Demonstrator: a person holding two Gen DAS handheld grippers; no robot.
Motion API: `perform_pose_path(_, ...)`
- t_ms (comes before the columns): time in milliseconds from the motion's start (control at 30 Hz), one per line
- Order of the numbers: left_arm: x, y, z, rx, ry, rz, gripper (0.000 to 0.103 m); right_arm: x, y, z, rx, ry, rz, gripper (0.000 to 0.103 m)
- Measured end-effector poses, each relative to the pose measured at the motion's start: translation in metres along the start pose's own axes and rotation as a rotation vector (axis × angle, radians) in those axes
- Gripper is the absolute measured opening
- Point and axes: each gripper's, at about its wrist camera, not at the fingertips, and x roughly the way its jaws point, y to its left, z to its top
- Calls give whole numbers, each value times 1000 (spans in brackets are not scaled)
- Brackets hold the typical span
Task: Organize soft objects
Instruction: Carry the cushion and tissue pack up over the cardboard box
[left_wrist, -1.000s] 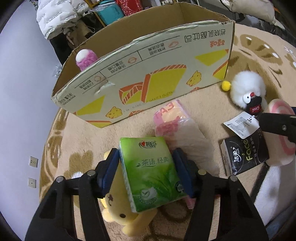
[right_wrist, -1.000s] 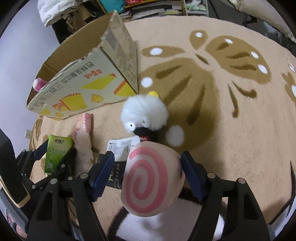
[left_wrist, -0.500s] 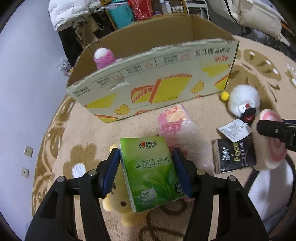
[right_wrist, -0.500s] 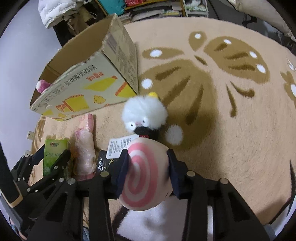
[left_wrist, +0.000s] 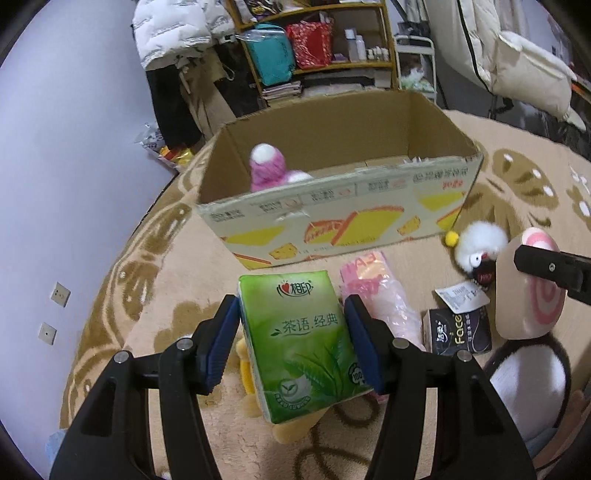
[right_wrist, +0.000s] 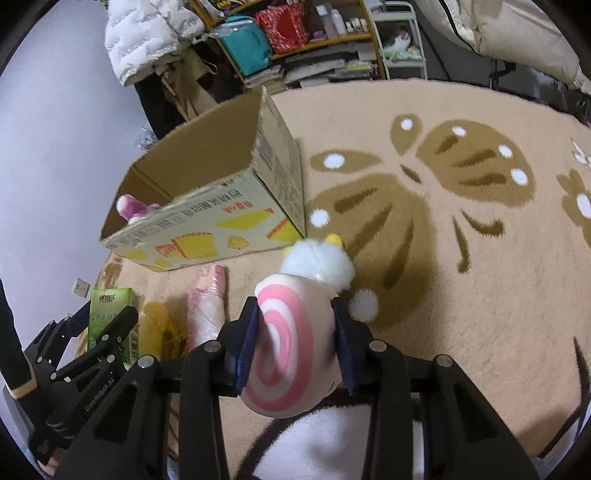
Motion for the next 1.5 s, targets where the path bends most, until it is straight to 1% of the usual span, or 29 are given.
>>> perform_pose_path(167,-13,13,5,-35,-37,18,58,-17,9,3,-27,-84,25,40)
perform_pose_path(267,-18,21,7,-67,-46,21,58,-26,16,8,-51,-134,30,40)
perform_pose_path(367,-24,27,8,-80,-59,22,58,-34,19,12,-60,-170,47,40)
perform_pose_path(533,-36,35,16,-96,-106,30,58,-40,30,25,-100,-214,62,40)
perform_pose_path(600,-41,38,19,-108,-135,57,58,-38,33,29,-108,-221,73,40)
perform_pose_path(800,-46,50,37,-129,-176,51,58,-33,49,45,-156,-246,93,40)
perform_pose_path(1033,-45,57,71,-108,-246,63,58,-24,61,64,-203,-273,93,40)
perform_pose_path(1167,-35,60,88,-113,-256,64,58,-15,66,76,-232,-283,88,40)
perform_pose_path(1333,-22,66,101,-112,-260,67,58,-5,71,90,-253,-298,101,40)
perform_pose_path(1500,-6,66,115,-90,-264,60,58,5,76,94,-286,-301,98,40)
